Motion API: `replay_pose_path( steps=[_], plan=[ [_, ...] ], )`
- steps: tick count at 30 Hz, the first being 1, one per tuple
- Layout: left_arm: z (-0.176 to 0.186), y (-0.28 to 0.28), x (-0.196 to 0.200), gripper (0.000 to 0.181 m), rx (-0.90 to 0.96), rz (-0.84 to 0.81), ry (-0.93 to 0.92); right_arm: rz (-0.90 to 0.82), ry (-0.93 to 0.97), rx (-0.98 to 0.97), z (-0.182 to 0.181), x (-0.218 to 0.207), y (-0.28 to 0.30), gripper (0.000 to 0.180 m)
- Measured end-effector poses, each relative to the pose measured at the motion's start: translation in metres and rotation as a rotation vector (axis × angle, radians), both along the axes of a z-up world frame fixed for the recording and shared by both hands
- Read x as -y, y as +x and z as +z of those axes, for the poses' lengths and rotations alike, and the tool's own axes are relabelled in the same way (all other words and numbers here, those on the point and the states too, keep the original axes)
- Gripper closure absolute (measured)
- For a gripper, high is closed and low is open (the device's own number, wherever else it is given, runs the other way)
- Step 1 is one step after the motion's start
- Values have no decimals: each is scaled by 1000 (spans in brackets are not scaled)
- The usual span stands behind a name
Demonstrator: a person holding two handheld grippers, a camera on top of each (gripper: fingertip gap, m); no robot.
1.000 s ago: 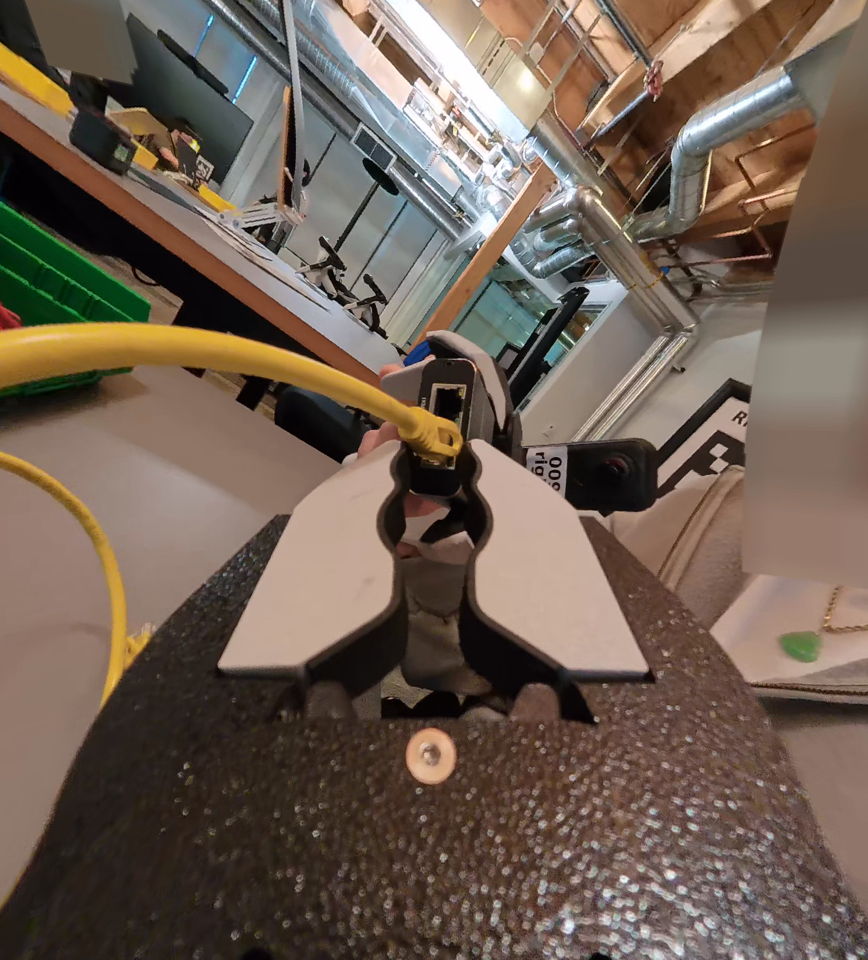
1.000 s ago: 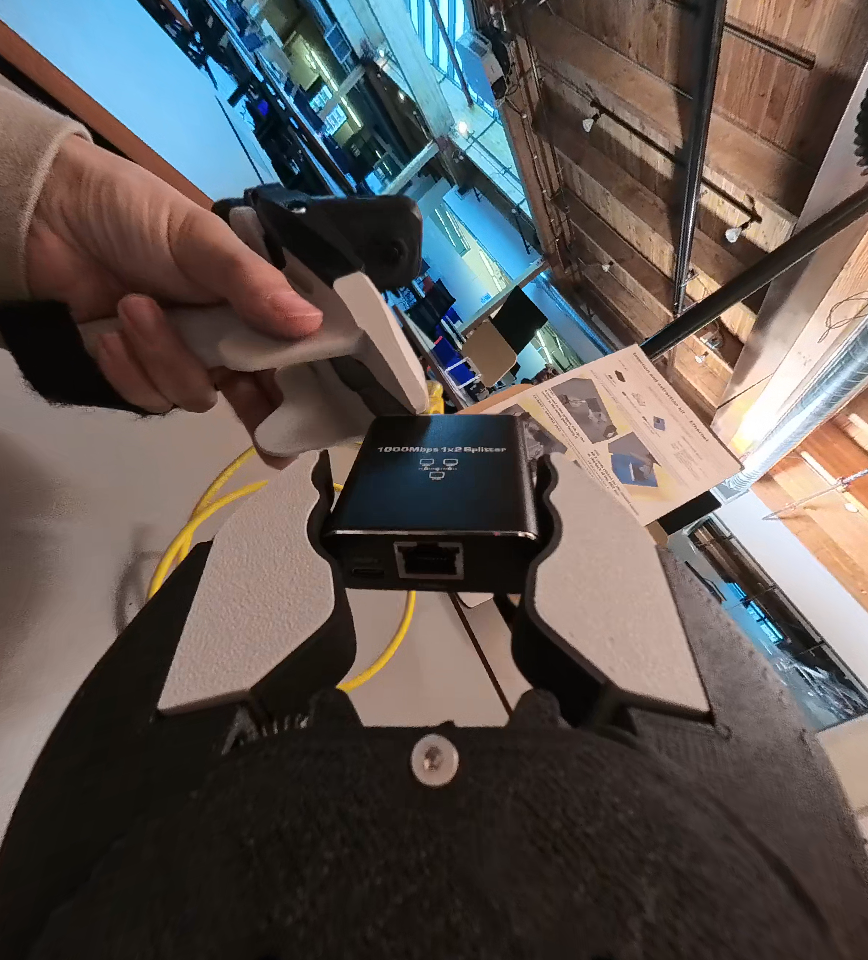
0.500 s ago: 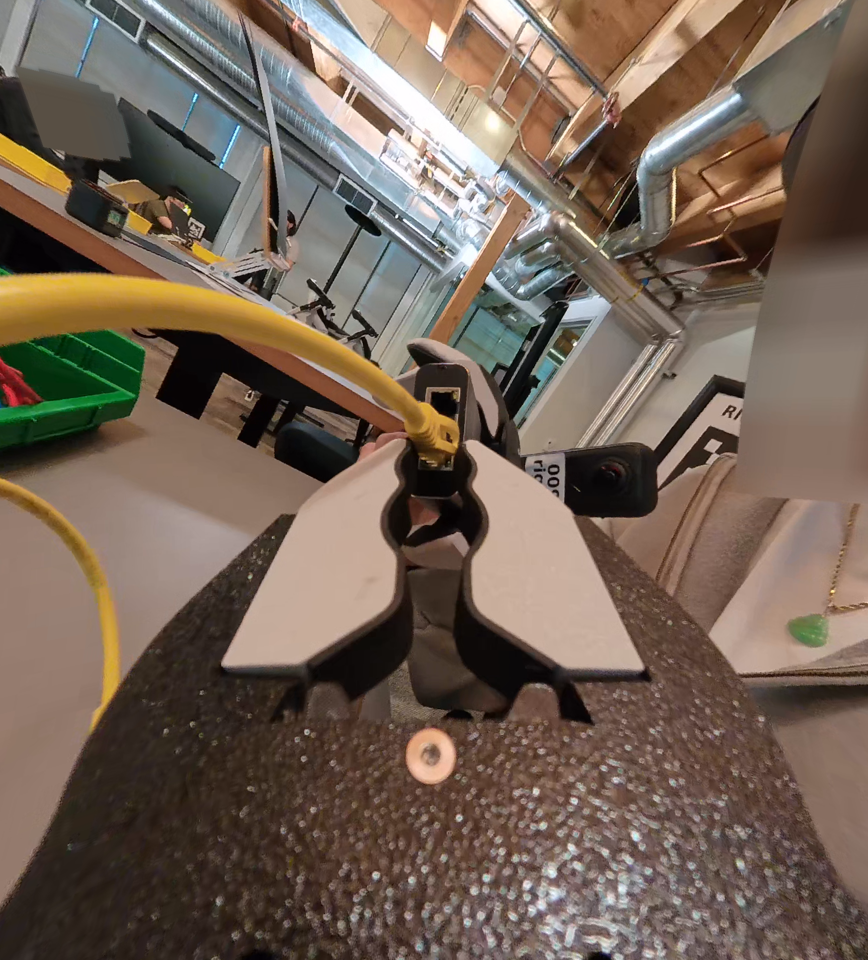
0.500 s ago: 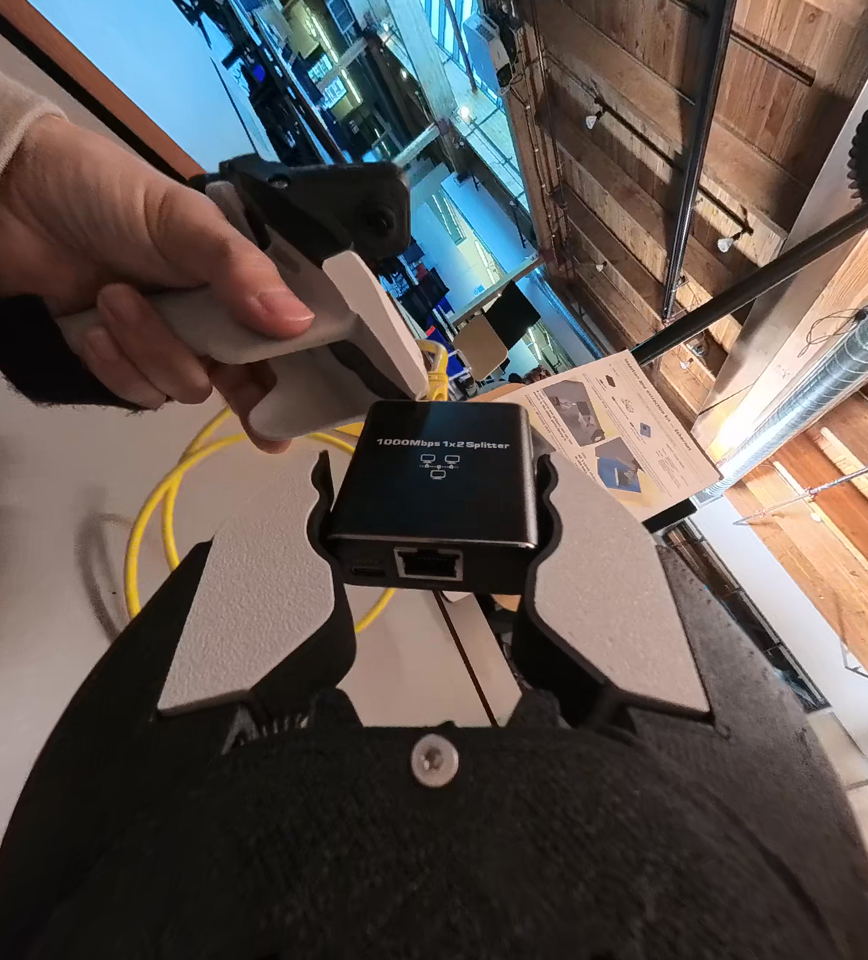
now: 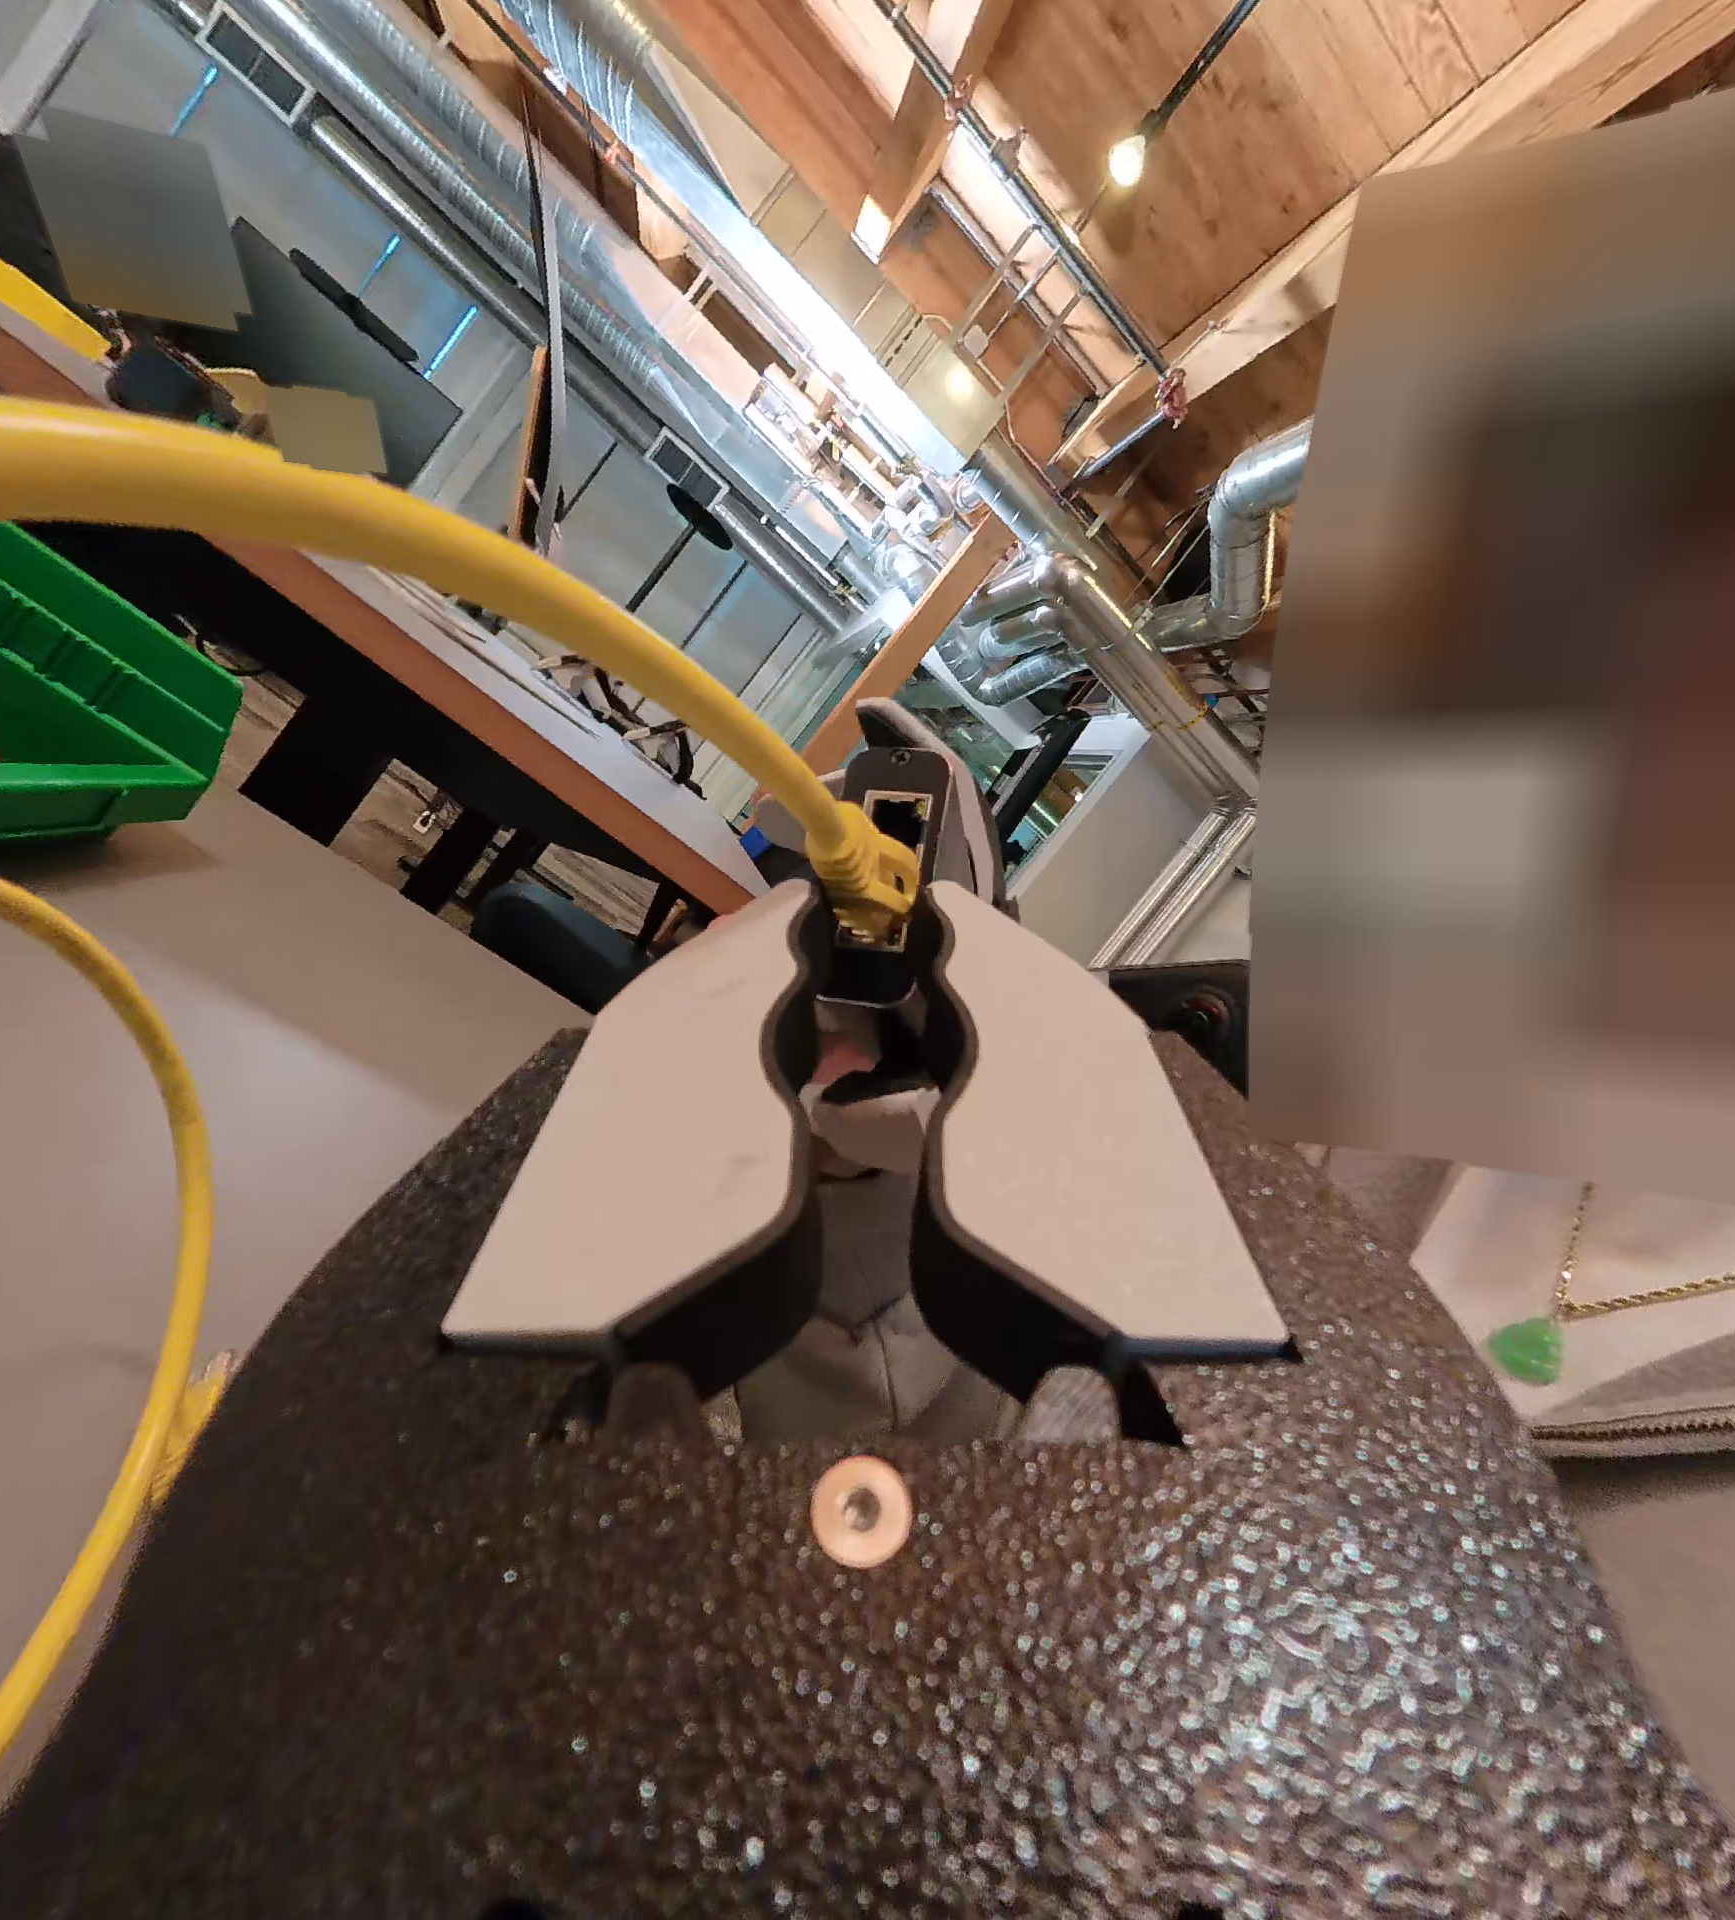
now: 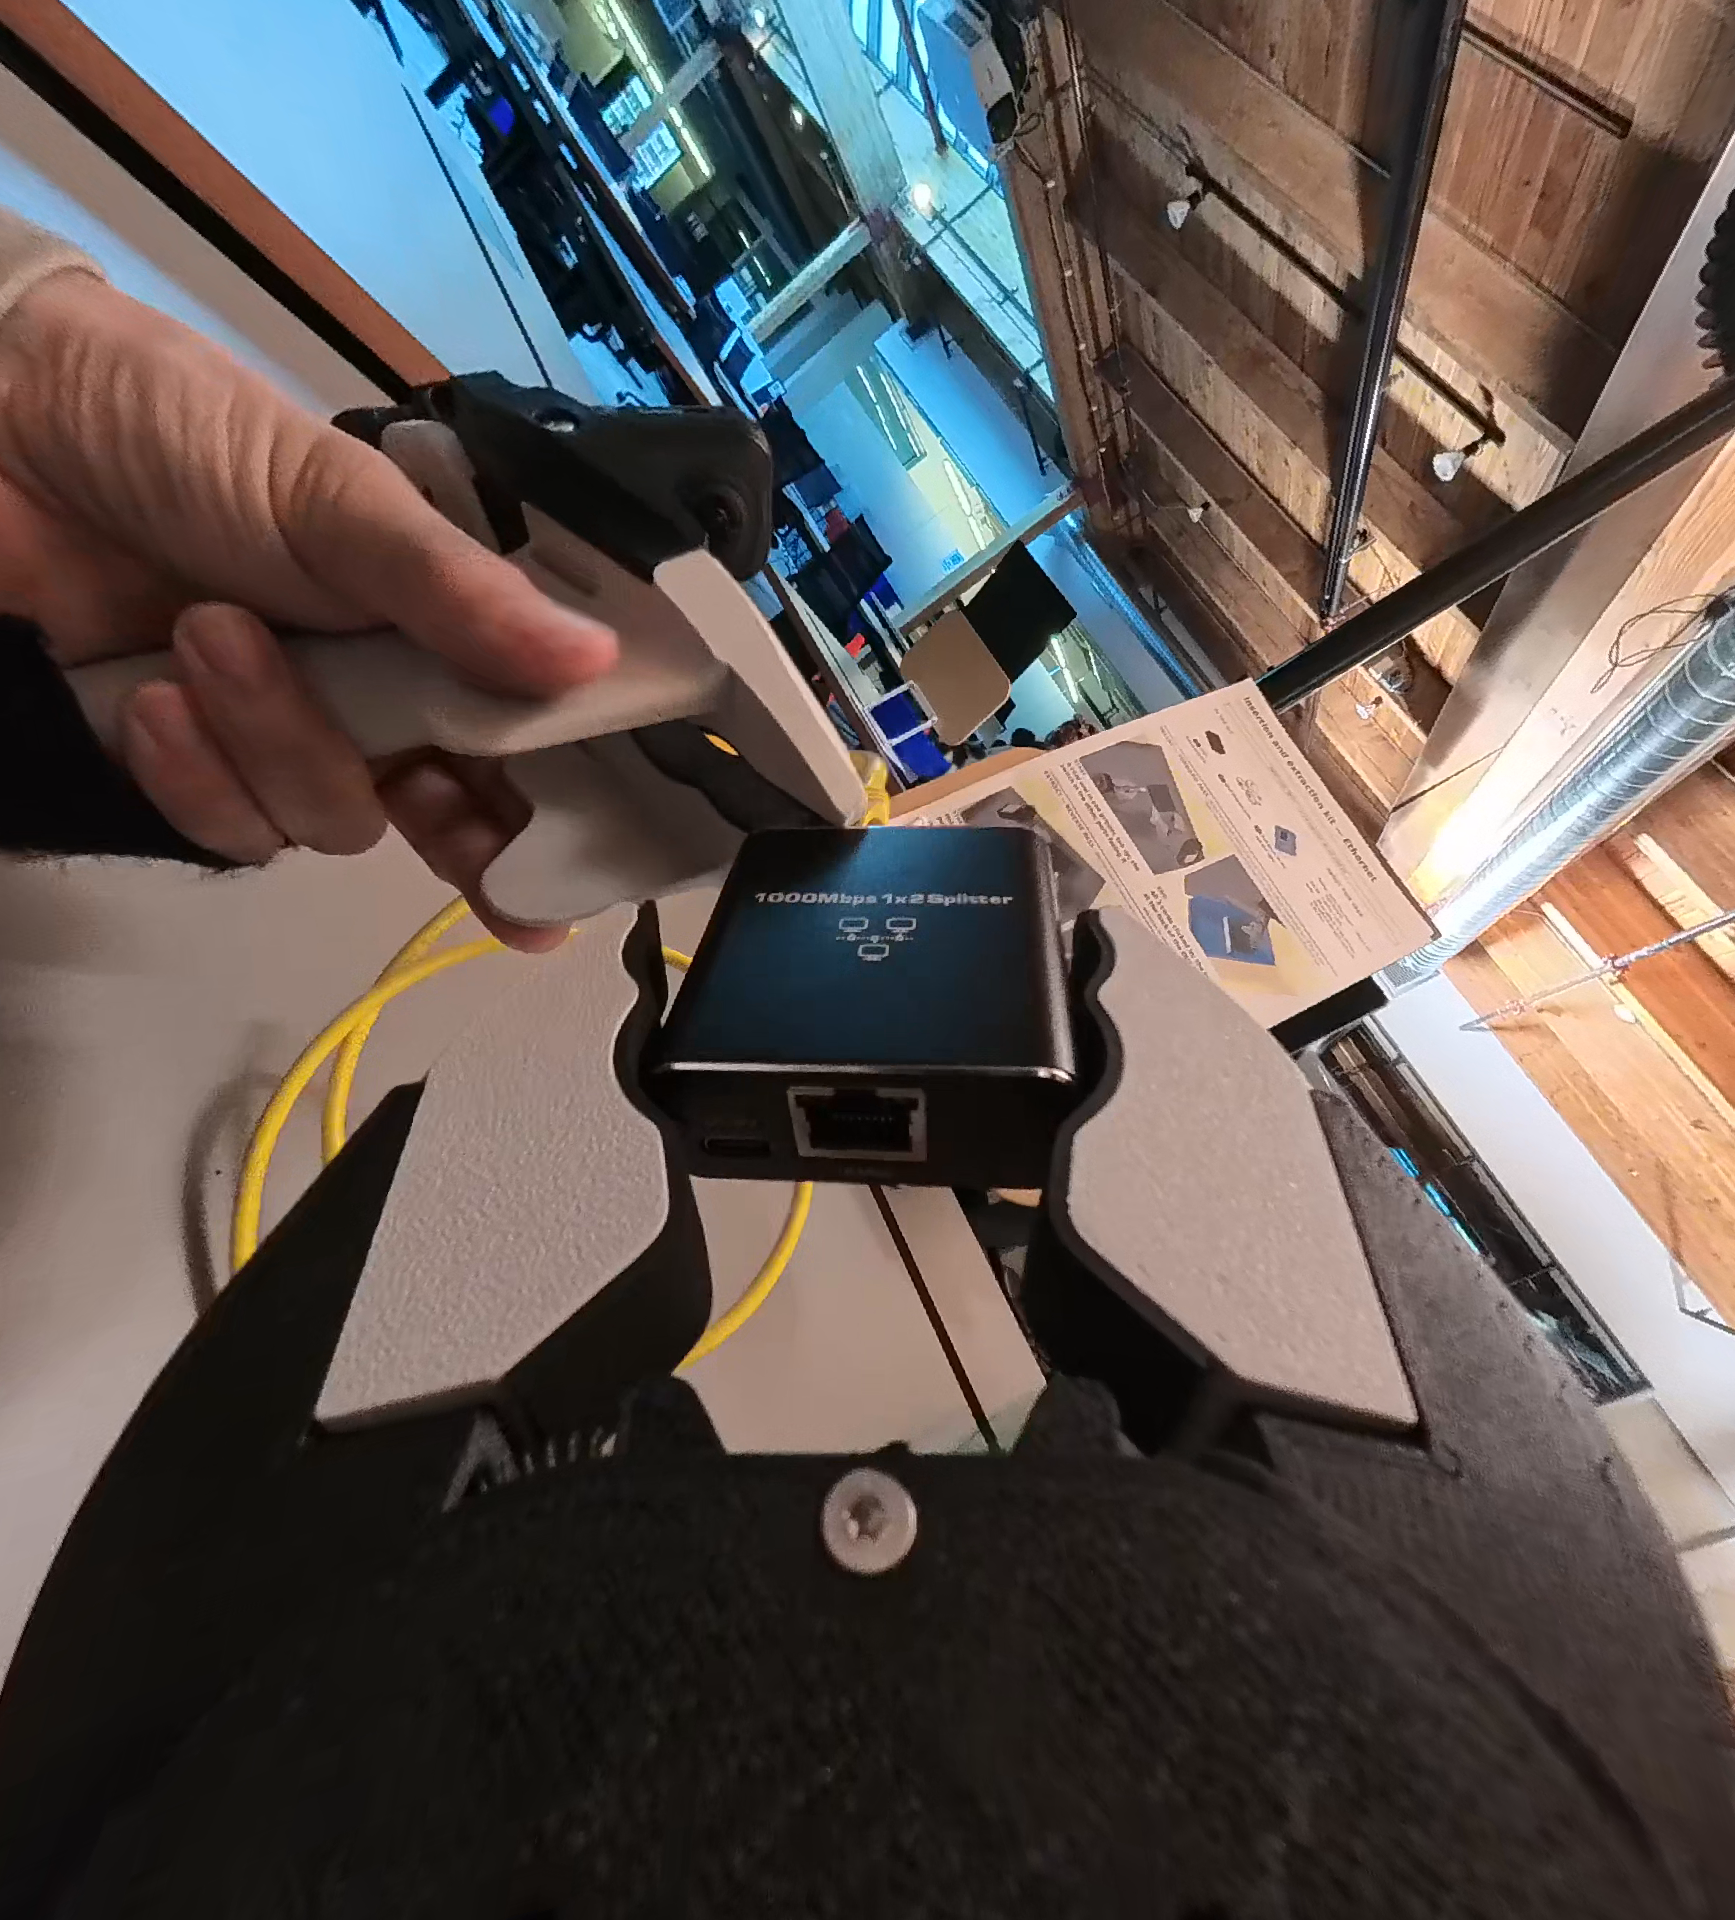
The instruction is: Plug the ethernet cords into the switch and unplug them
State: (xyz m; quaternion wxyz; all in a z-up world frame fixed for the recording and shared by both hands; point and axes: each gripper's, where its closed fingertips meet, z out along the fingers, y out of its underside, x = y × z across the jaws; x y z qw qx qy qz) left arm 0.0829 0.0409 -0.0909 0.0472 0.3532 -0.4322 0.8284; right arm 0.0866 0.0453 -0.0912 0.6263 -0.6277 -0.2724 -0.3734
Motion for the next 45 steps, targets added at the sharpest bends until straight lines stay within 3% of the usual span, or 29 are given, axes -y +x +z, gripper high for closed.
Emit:
replay_pose_path(
  steps=[8, 28, 45],
  plan=[
    [0, 3, 1, 167, -18, 2, -76, 17, 13, -36, 0, 0, 0, 104],
    [1, 4, -2, 169, 118, 187, 53, 35, 70, -95, 0, -2, 3, 104],
    [-10, 25, -5, 169, 47, 208, -35, 22, 77, -215, -14, -5, 24, 103]
  ],
)
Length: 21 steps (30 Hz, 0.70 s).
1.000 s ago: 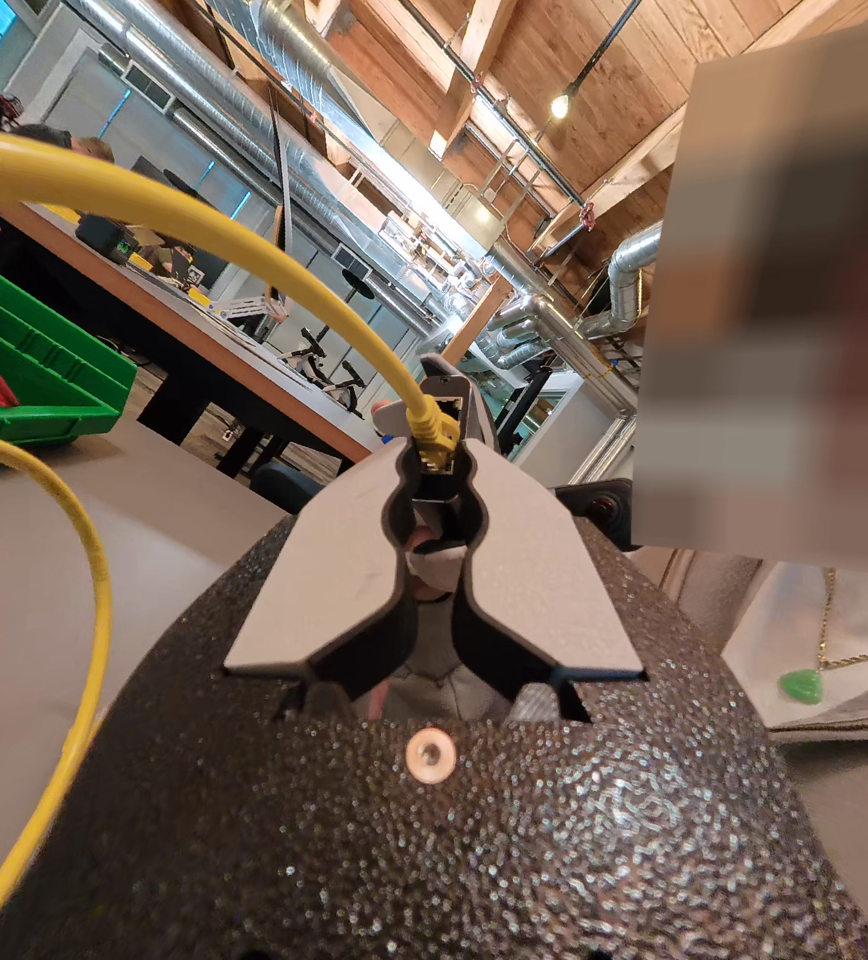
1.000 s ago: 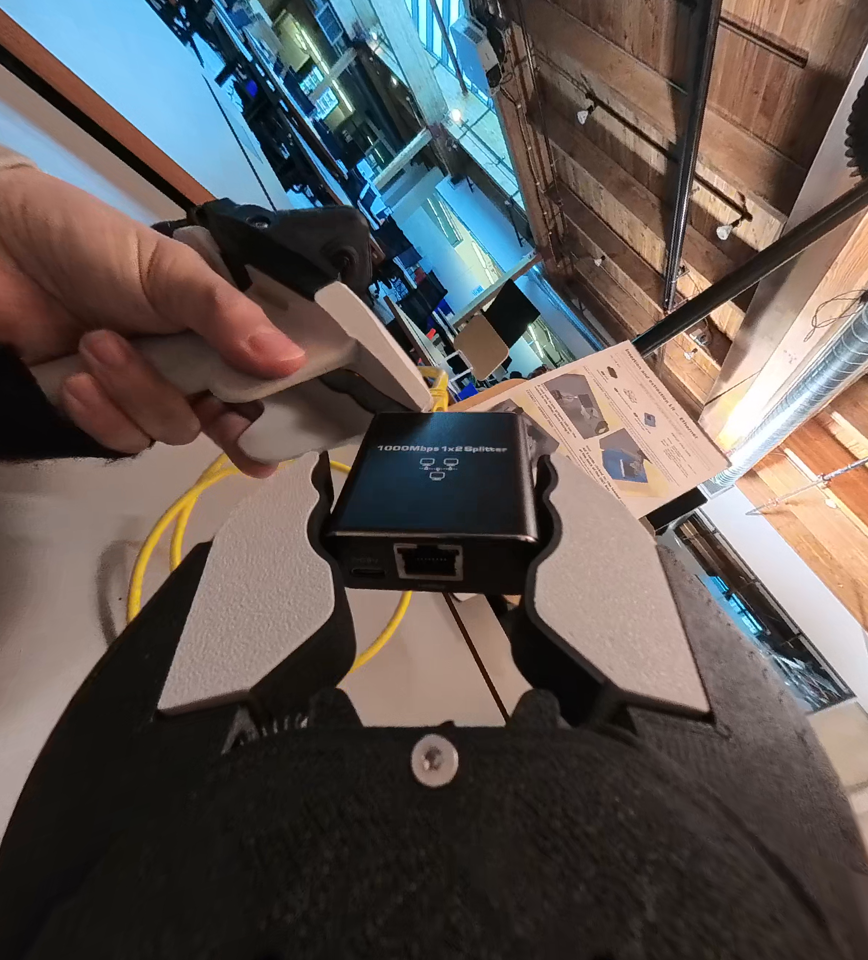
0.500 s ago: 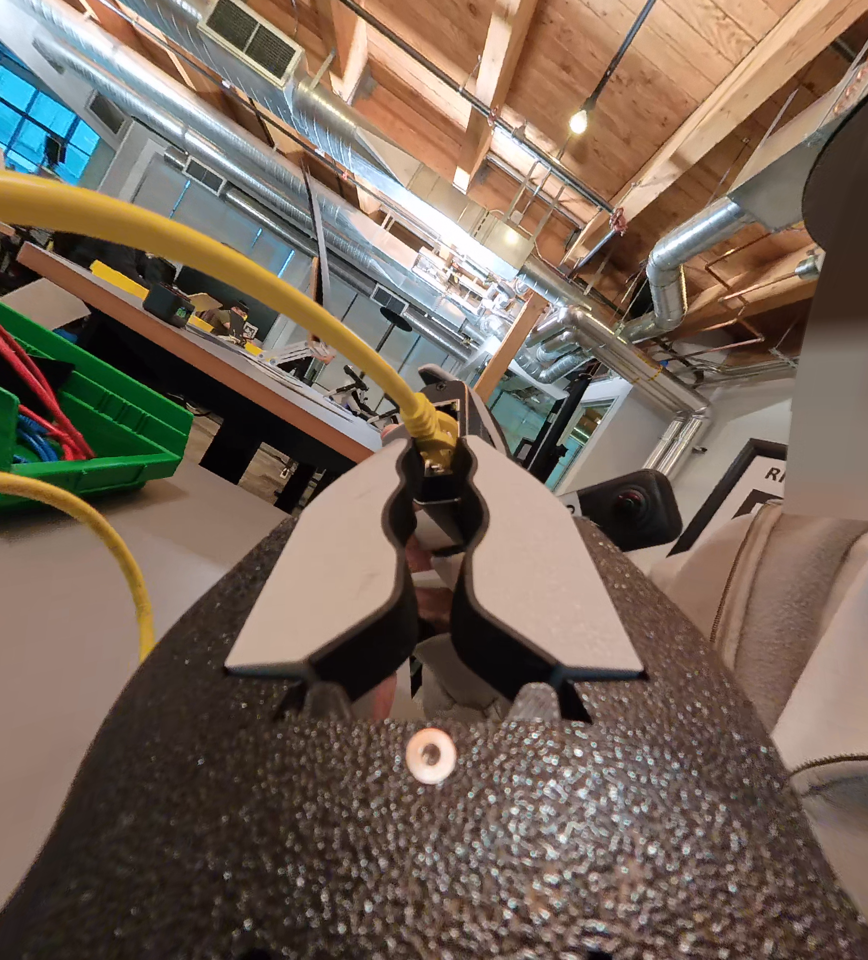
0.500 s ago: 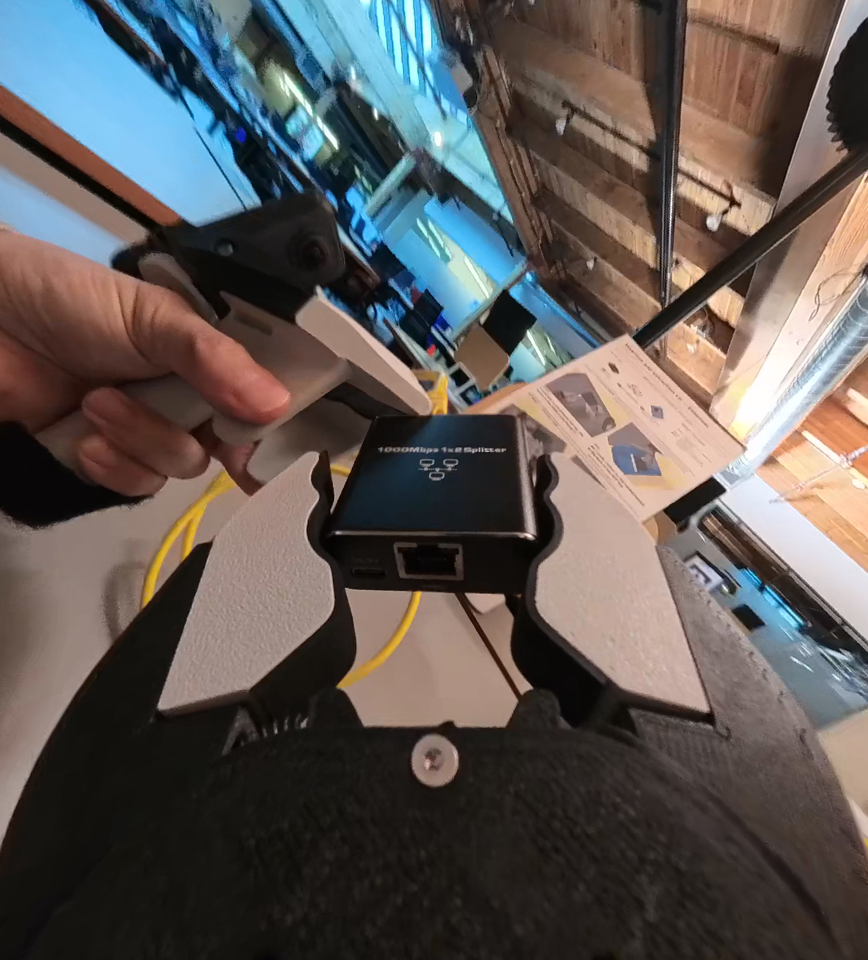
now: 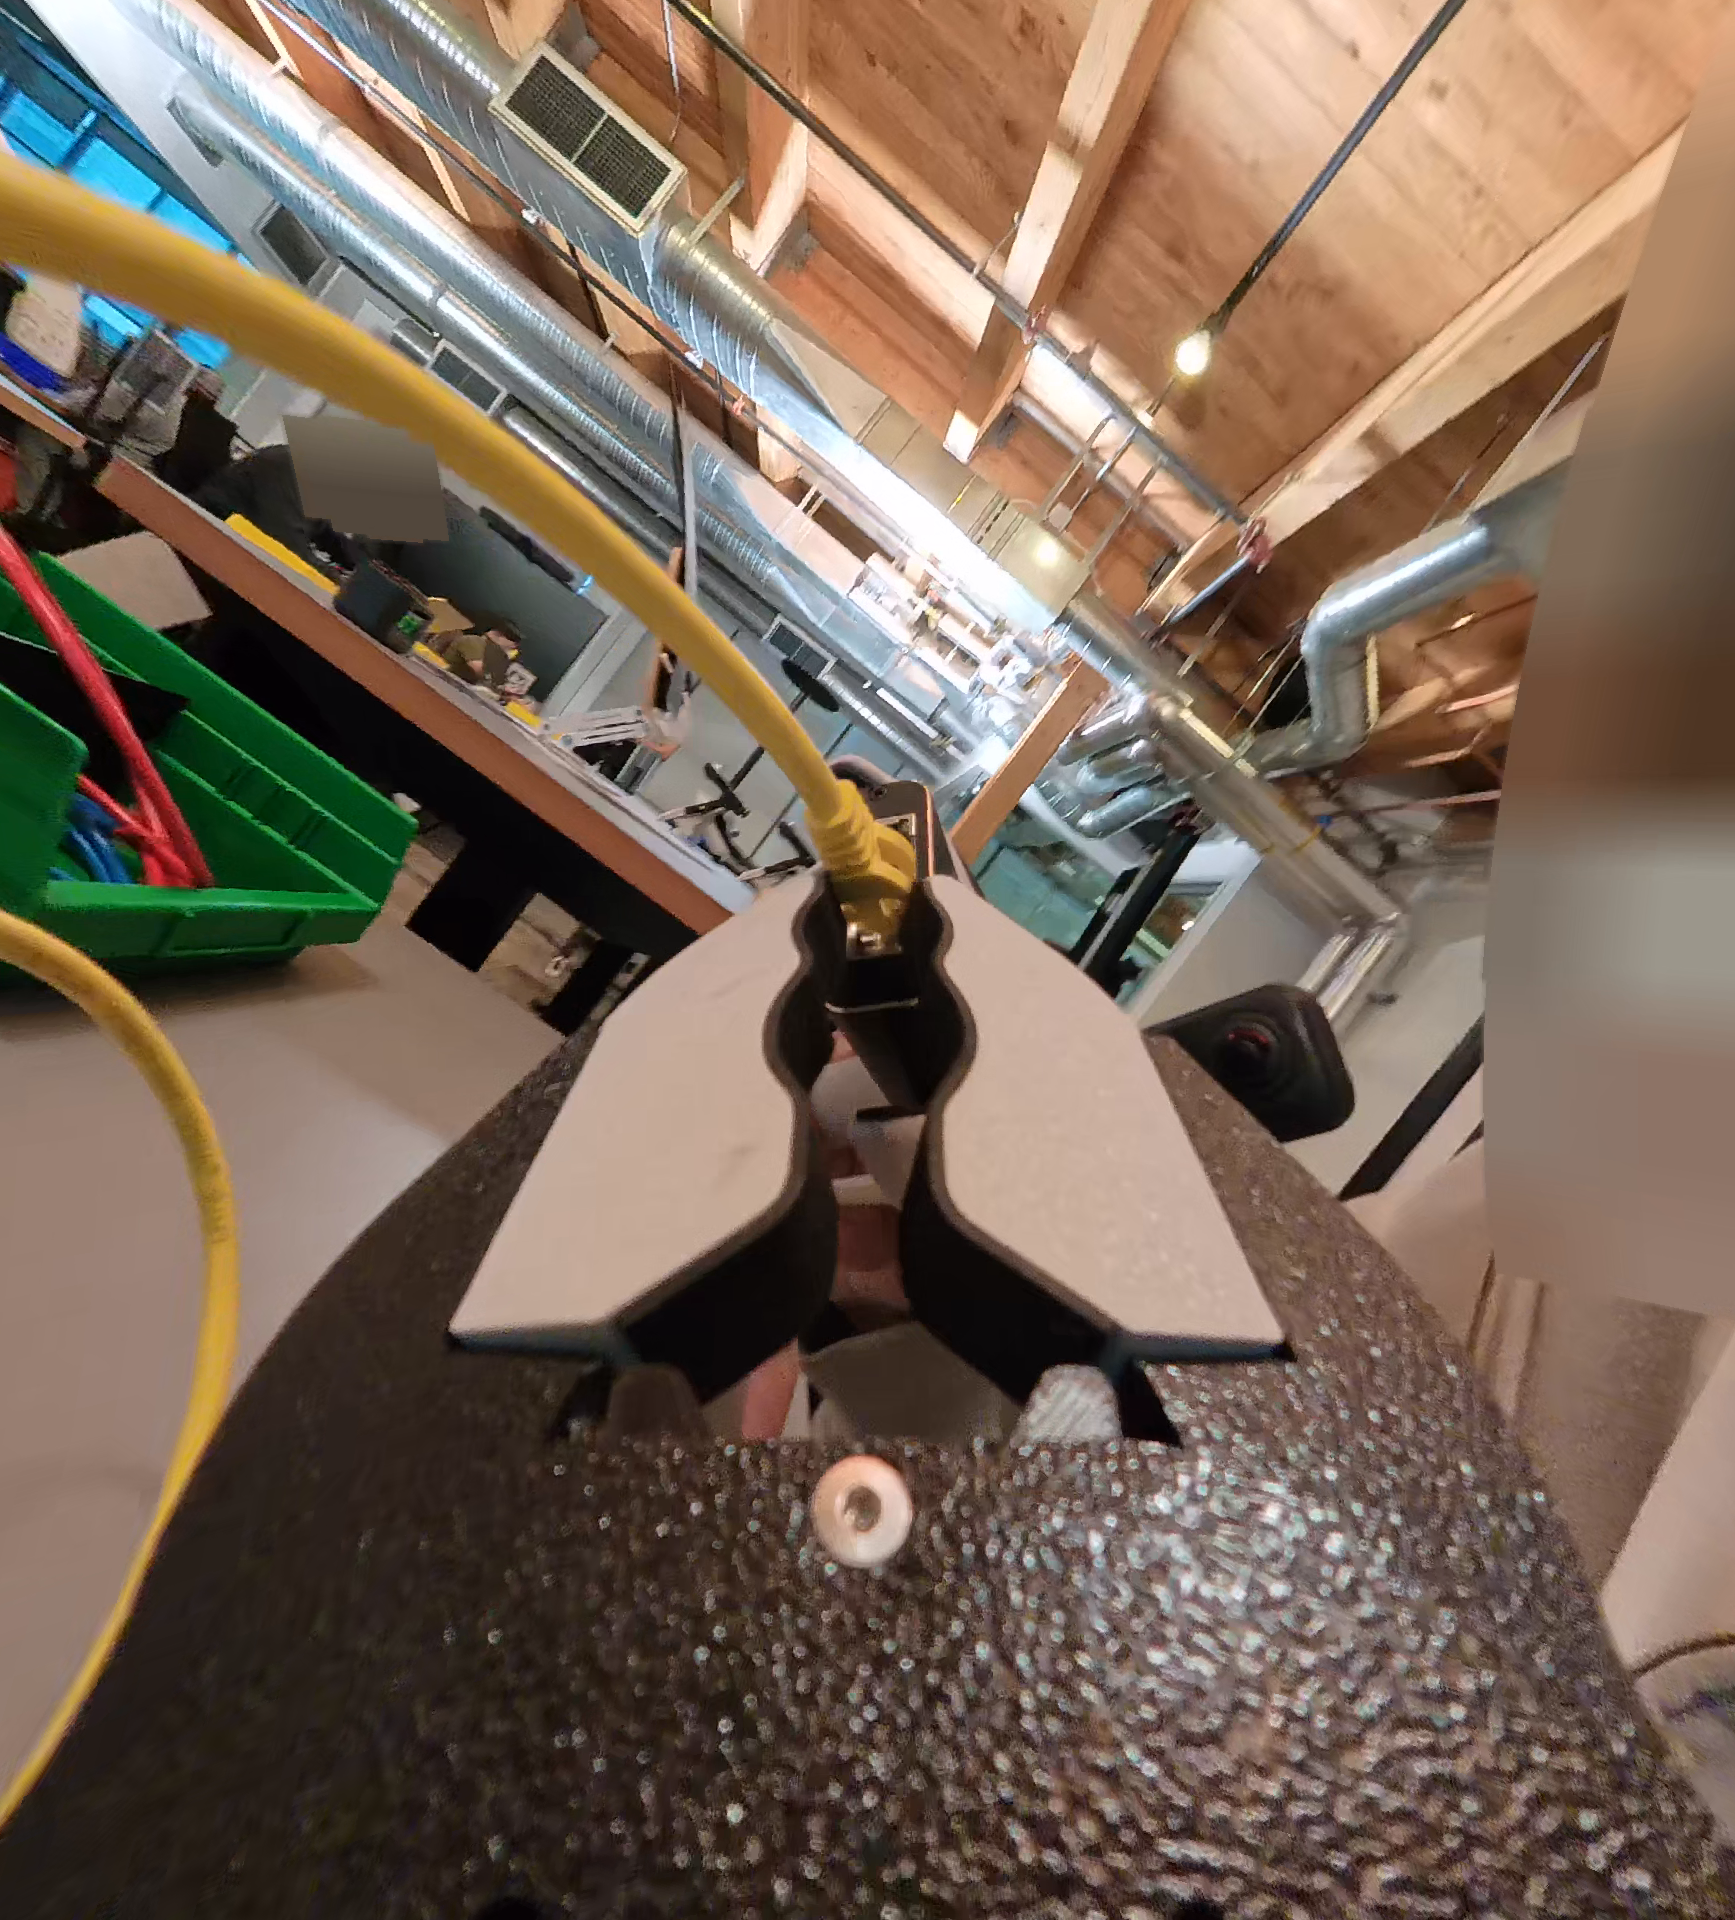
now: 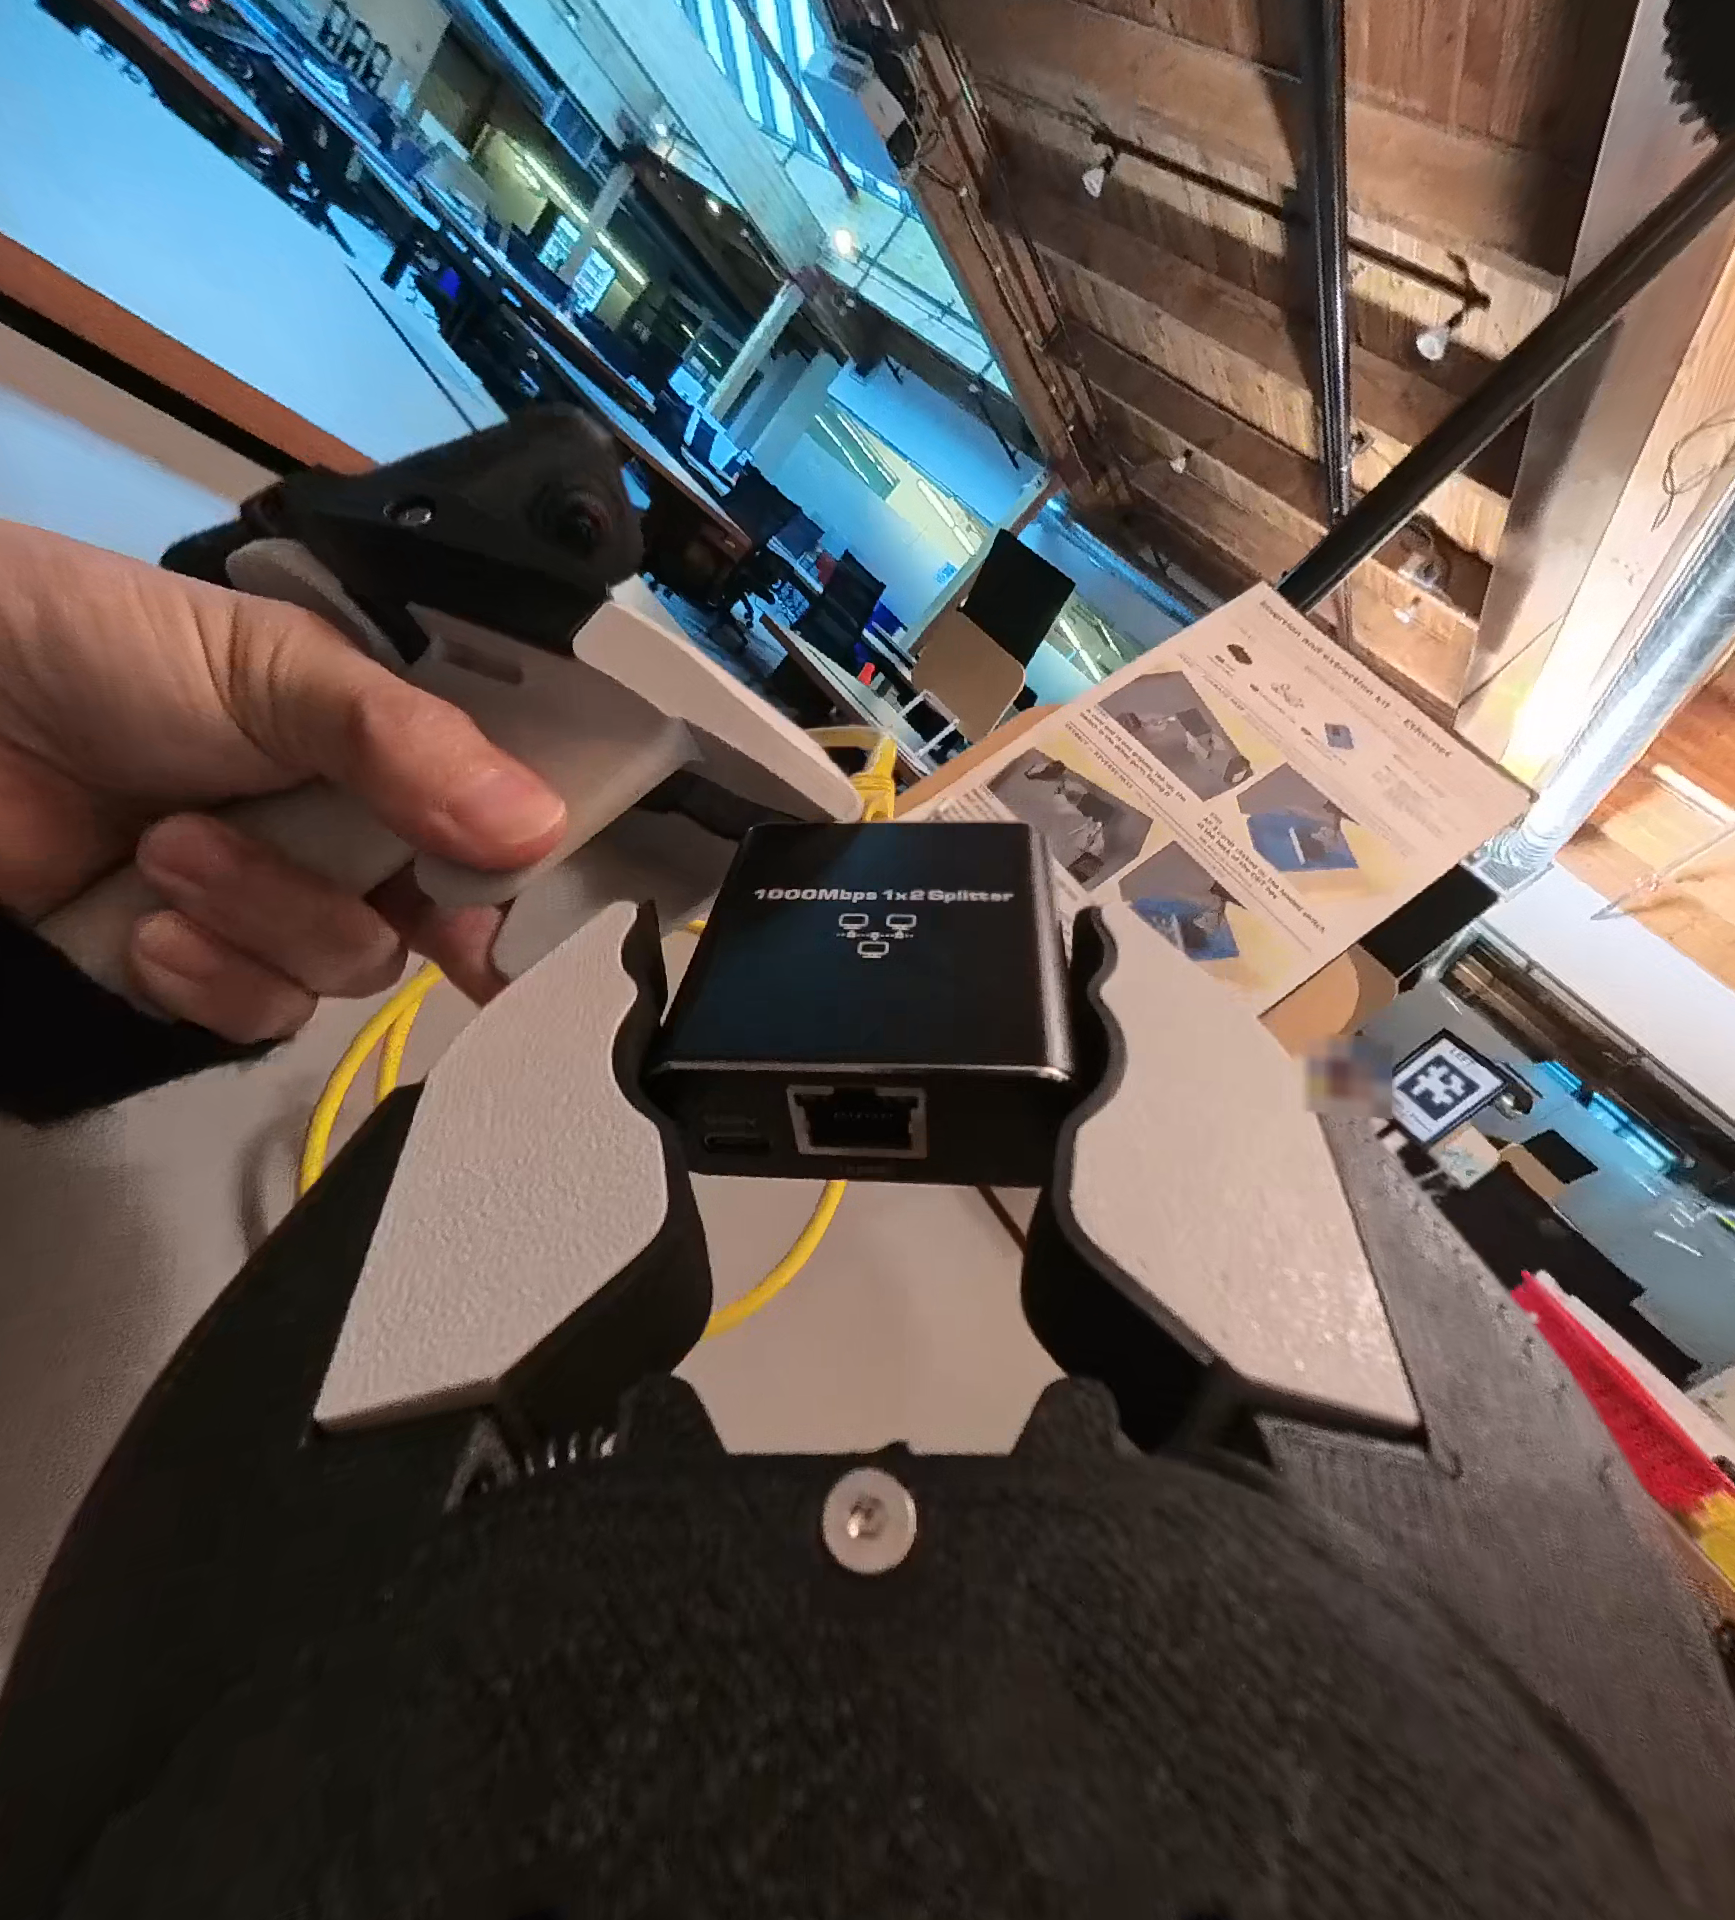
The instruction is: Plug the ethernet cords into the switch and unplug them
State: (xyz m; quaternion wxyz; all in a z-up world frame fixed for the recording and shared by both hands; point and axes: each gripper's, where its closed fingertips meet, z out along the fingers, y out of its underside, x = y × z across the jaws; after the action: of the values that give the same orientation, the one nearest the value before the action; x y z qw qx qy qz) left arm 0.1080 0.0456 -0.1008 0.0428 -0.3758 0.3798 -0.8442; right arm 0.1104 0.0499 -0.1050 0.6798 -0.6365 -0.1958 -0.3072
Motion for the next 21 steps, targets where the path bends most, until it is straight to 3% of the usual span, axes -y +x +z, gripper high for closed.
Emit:
replay_pose_path(
  steps=[6, 21],
  plan=[
    [0, 7, 1, 170, -15, -38, -151, -39, -8, -6, 0, 1, 6, 103],
    [15, 0, 2, 170, 34, 113, 42, 12, 72, -111, 13, 3, -2, 103]
  ],
)
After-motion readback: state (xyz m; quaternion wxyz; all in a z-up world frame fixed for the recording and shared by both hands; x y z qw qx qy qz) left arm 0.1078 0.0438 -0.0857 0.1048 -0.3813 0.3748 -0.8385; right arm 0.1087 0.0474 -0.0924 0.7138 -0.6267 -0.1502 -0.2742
